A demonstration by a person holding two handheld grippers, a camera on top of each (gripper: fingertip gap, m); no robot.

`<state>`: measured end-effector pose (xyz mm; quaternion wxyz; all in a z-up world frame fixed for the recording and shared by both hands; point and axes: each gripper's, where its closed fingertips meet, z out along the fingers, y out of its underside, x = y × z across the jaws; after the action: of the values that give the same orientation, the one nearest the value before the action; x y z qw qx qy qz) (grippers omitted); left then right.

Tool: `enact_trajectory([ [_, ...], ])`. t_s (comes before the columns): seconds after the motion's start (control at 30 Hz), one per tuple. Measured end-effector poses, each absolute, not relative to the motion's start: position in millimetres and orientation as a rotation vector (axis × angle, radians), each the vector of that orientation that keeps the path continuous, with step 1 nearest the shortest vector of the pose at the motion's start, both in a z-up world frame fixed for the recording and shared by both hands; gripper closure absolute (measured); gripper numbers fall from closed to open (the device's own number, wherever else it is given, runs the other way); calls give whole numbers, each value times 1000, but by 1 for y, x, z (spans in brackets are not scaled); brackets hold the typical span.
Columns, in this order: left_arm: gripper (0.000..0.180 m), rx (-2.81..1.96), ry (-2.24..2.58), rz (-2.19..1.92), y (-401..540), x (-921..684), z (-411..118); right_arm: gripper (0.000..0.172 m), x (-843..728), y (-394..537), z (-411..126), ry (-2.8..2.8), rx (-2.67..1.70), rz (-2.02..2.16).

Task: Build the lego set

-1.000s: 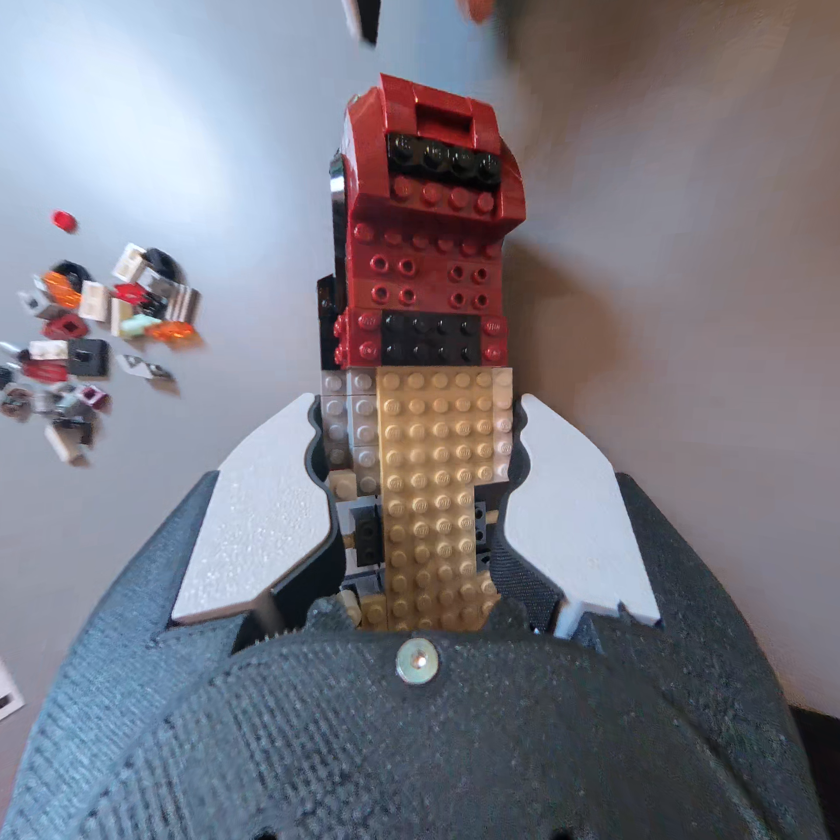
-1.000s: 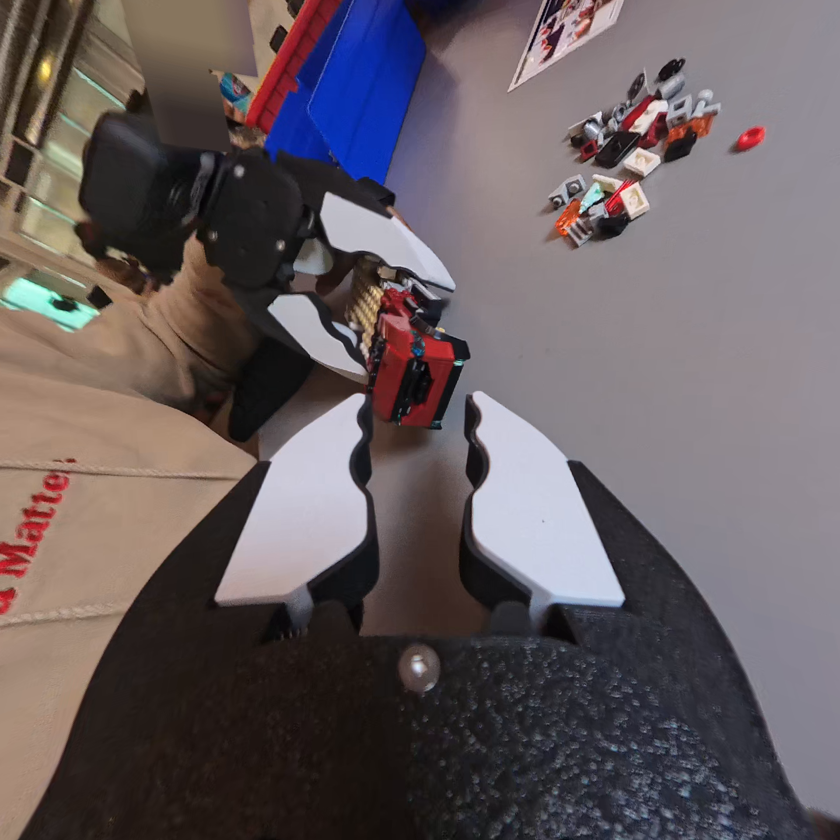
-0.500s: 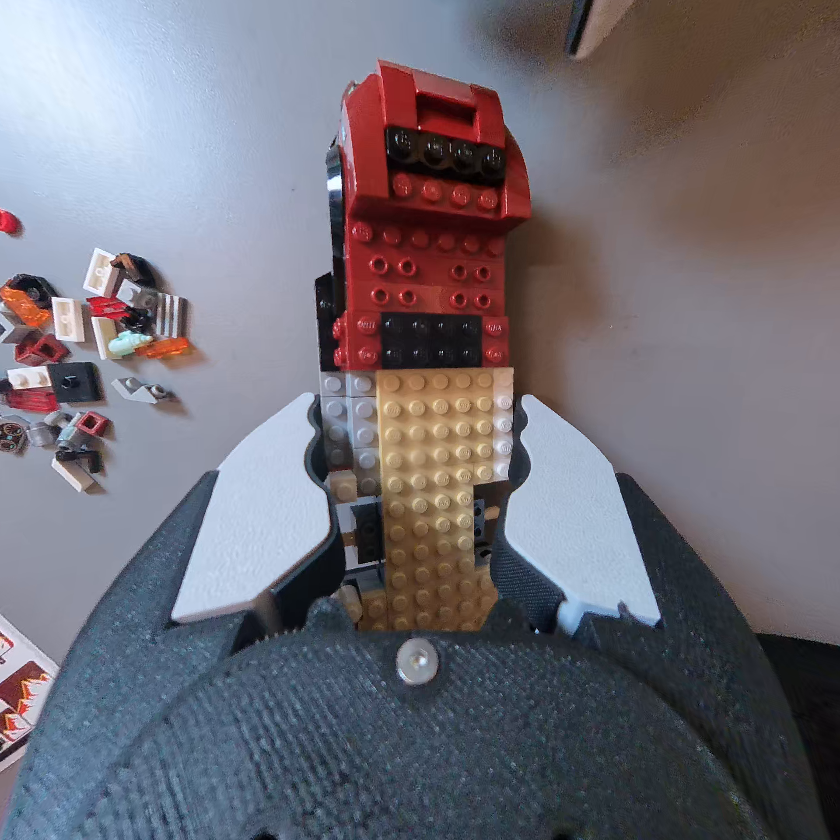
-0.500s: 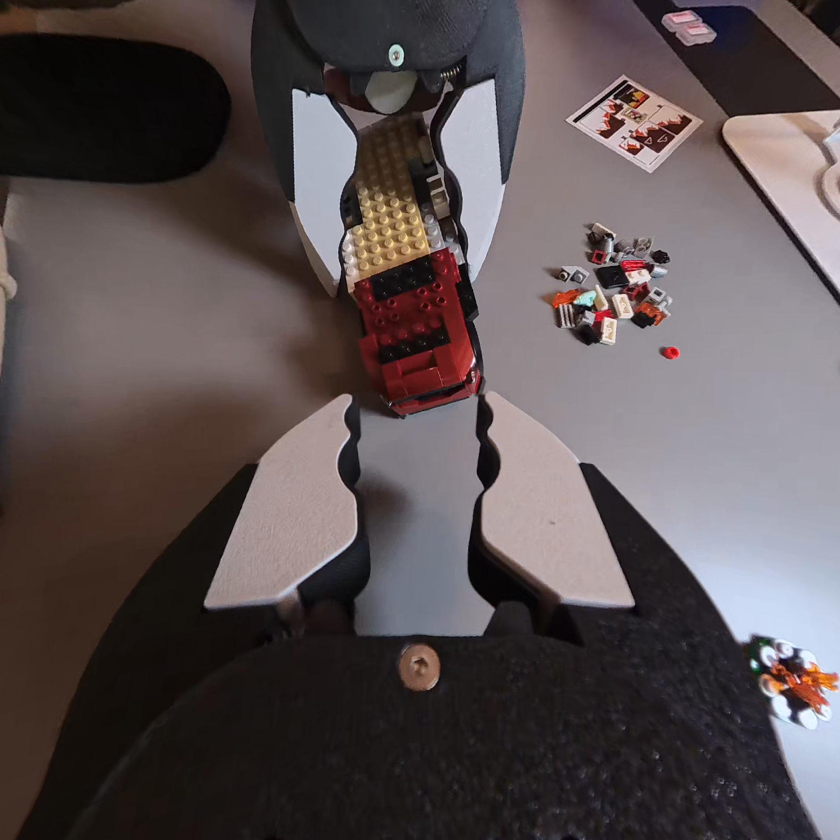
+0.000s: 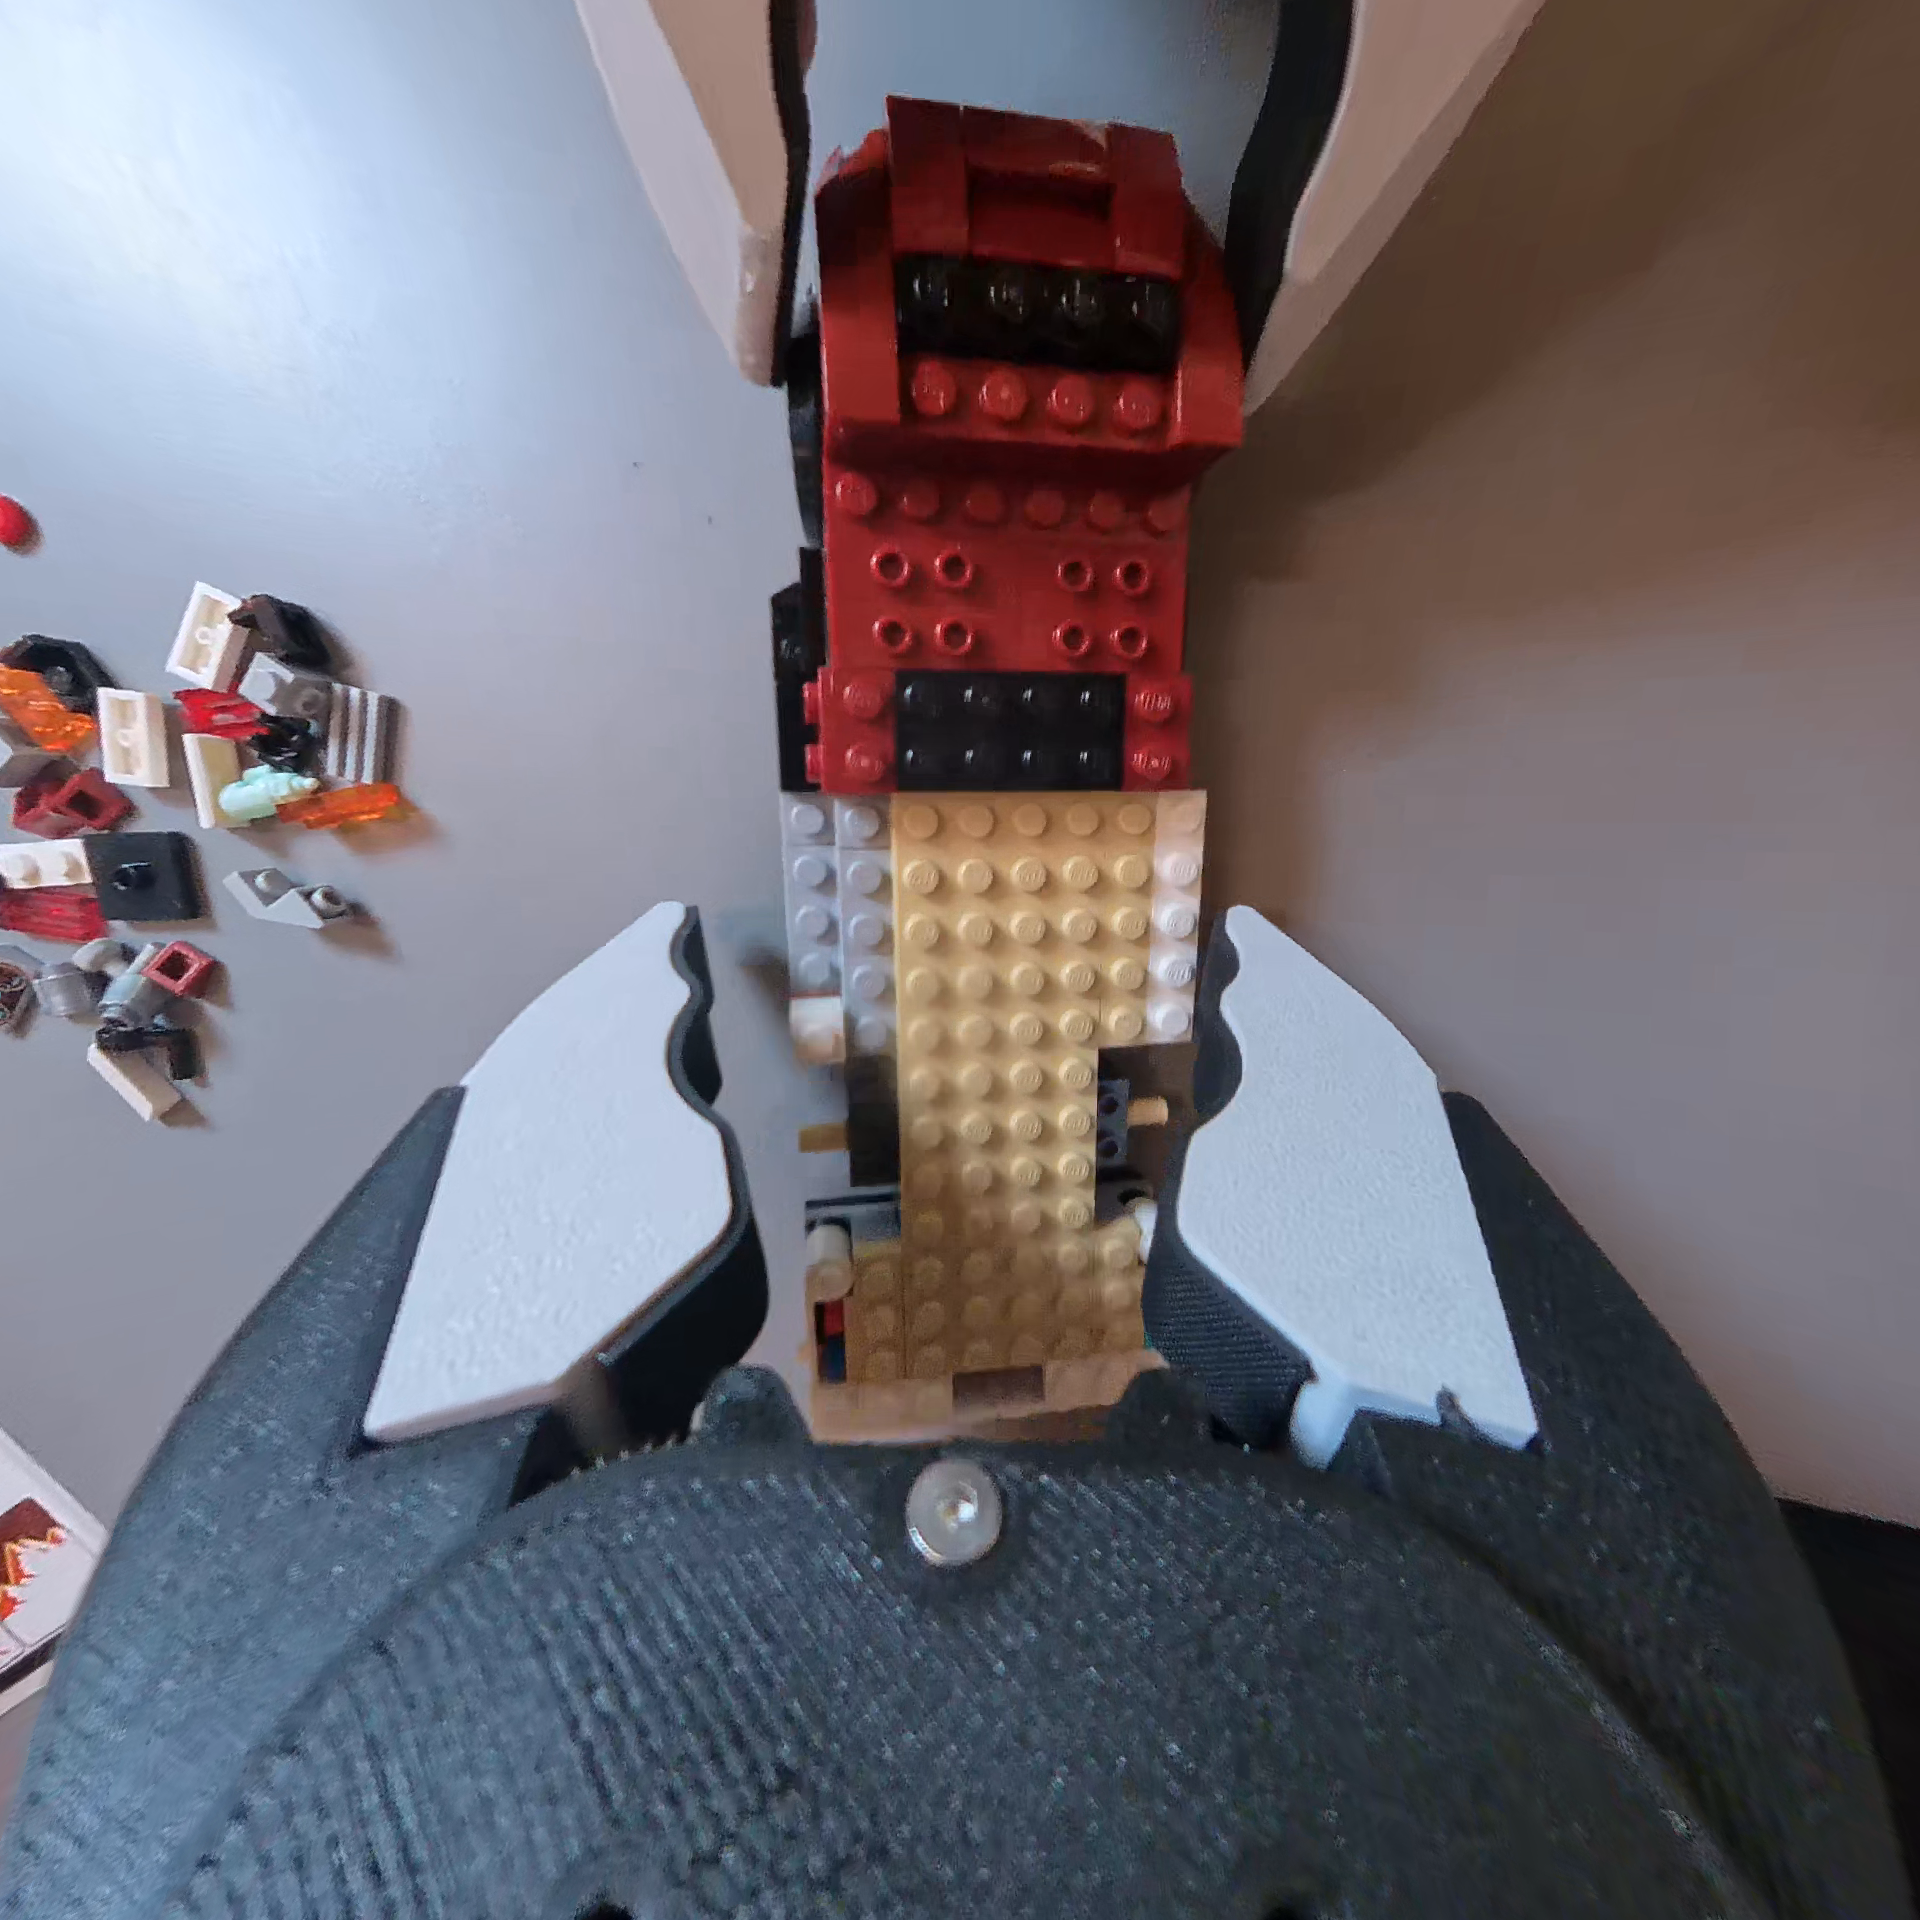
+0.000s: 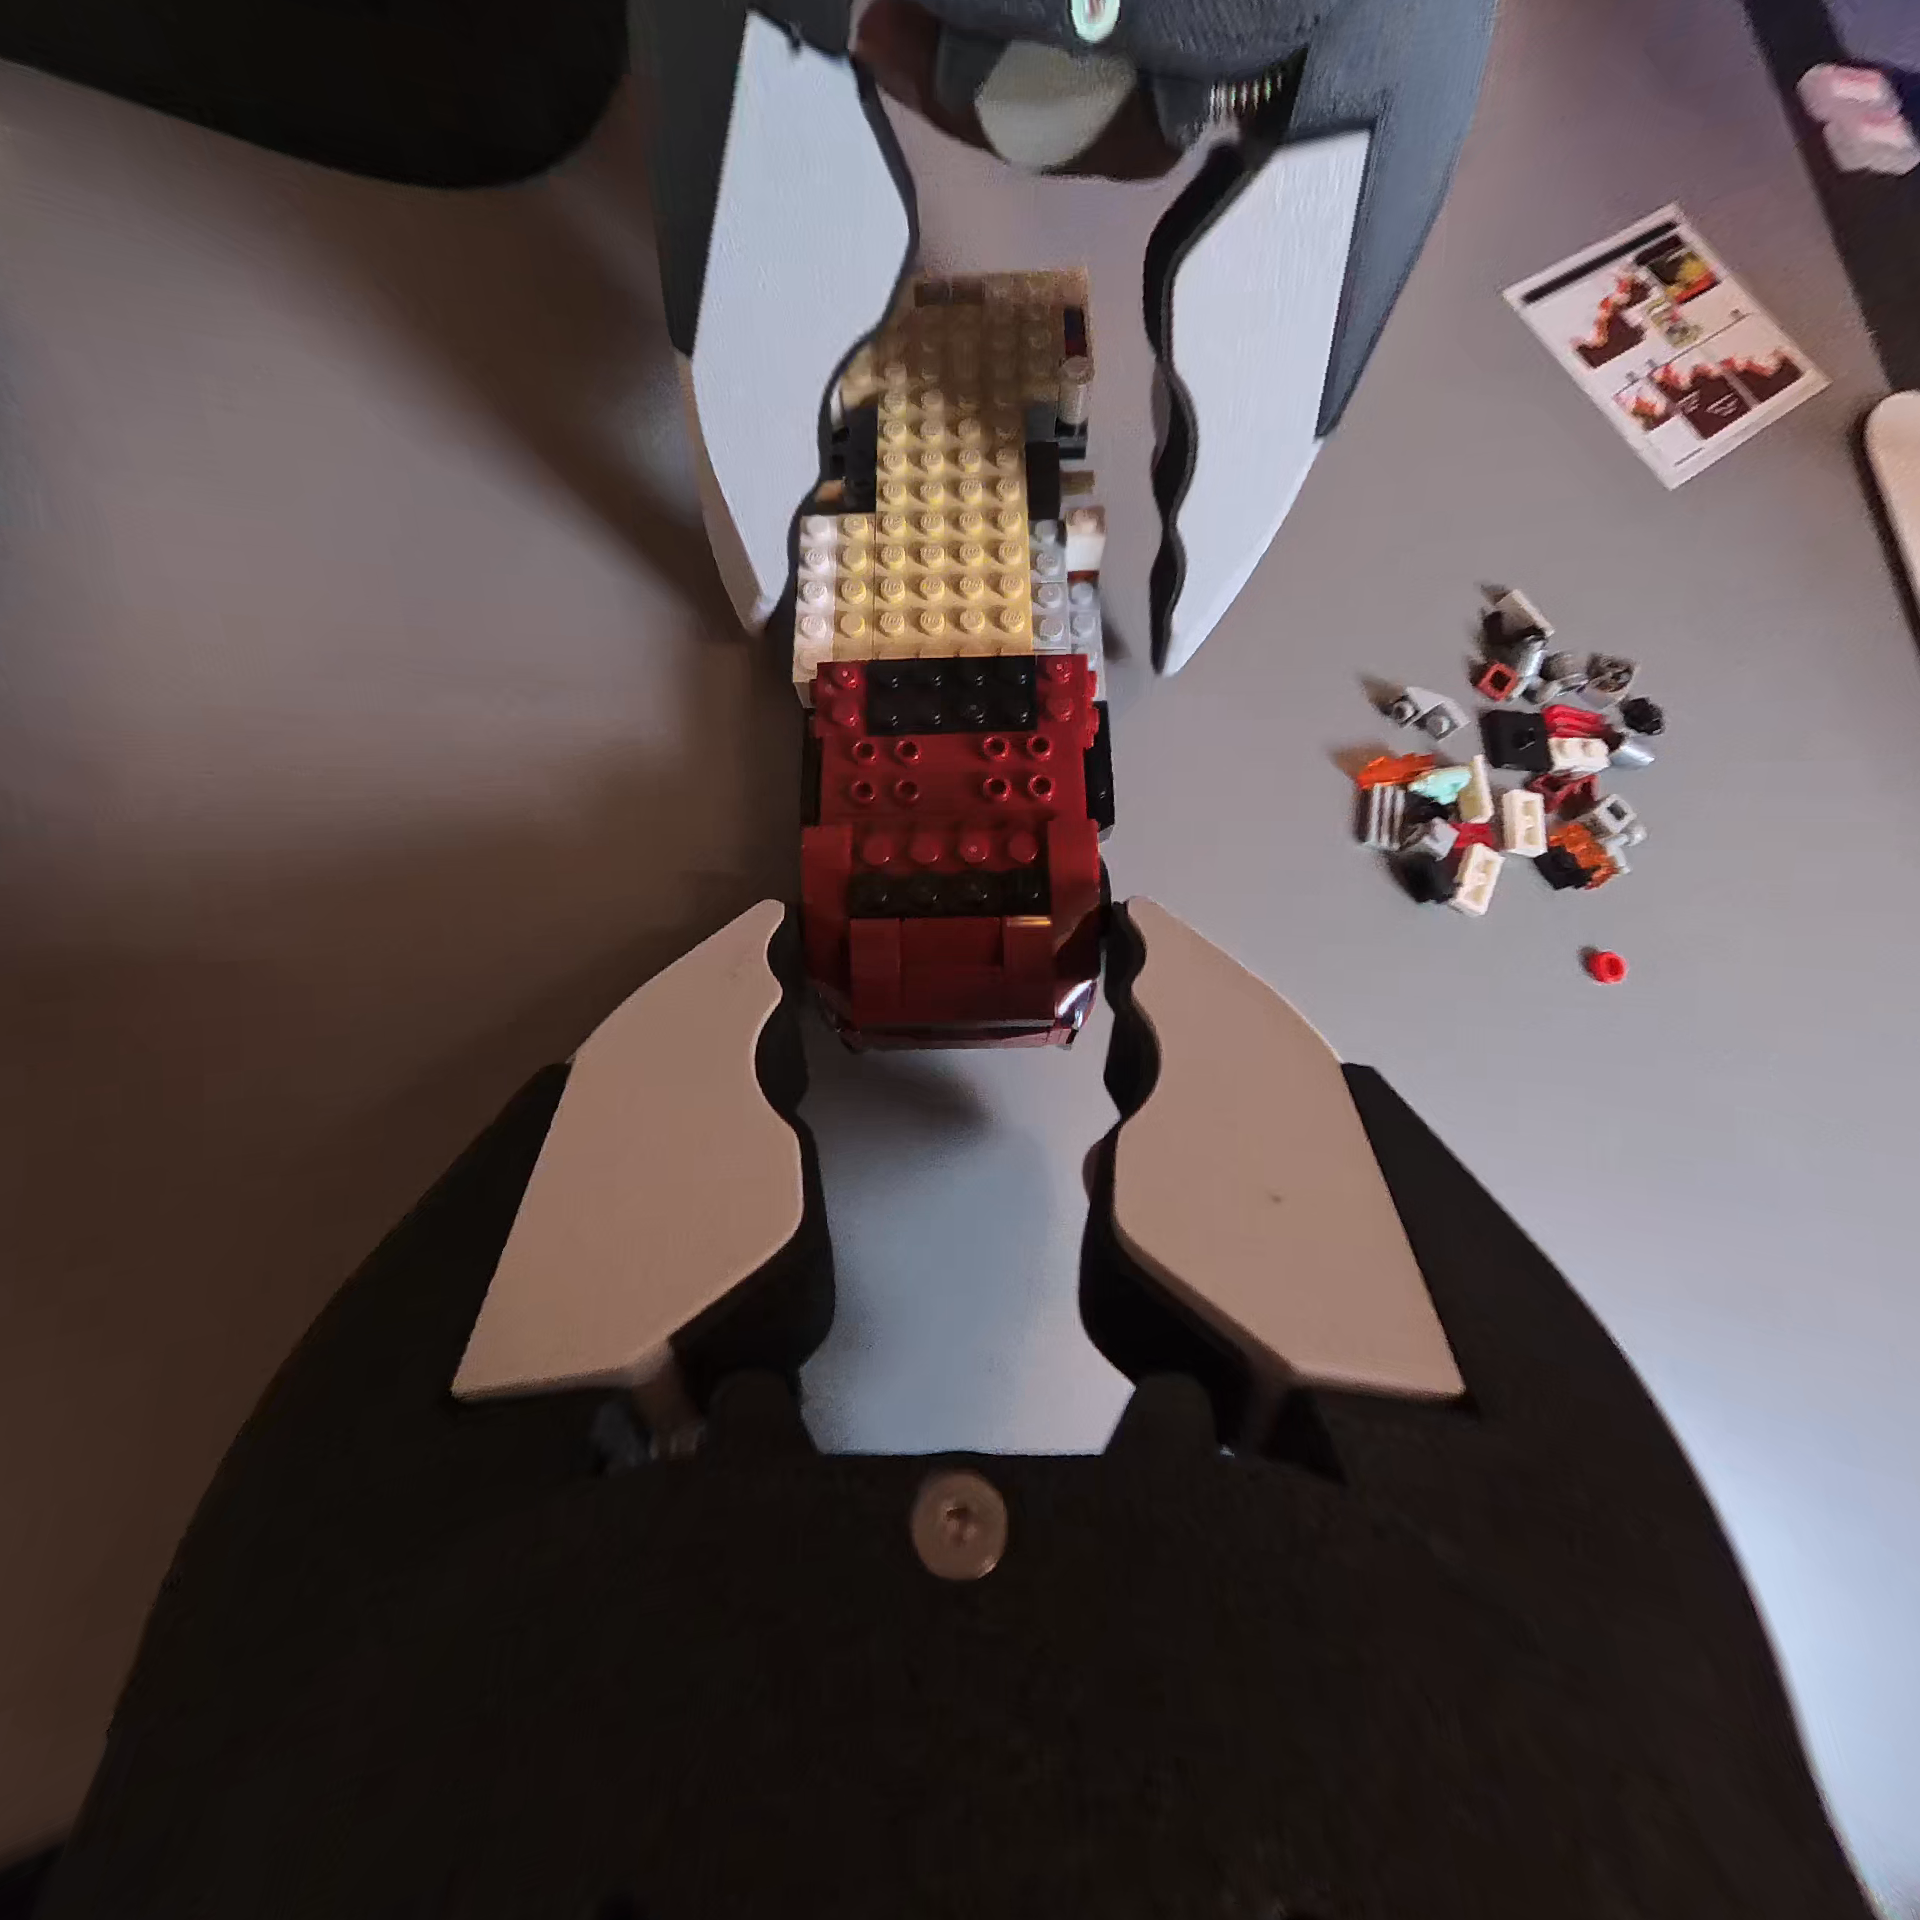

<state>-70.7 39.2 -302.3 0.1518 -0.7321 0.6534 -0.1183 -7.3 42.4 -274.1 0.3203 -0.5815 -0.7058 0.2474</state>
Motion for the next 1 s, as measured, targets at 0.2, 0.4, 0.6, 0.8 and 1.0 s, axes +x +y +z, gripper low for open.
enact_trajectory([
  [0.2, 101, -2066, 1825, -457, 21, -58, -306, 116, -4, 32, -281, -1886, -1638, 810],
  [0.4, 105, -2057, 1812, -449, 17, -63, -304, 122, 5, 34, -262, -1835, -1655, 880],
  [0.6, 109, -2053, 1784, -458, 17, -64, -304, 158, 15, 42, -260, -1861, -1695, 773],
  [0.8, 110, -2043, 1776, -469, 17, -64, -304, 160, 12, 39, -266, -1926, -1734, 768],
  [1.0, 110, -2042, 1767, -469, 17, -63, -304, 163, 11, 38, -266, -2024, -1767, 701],
])
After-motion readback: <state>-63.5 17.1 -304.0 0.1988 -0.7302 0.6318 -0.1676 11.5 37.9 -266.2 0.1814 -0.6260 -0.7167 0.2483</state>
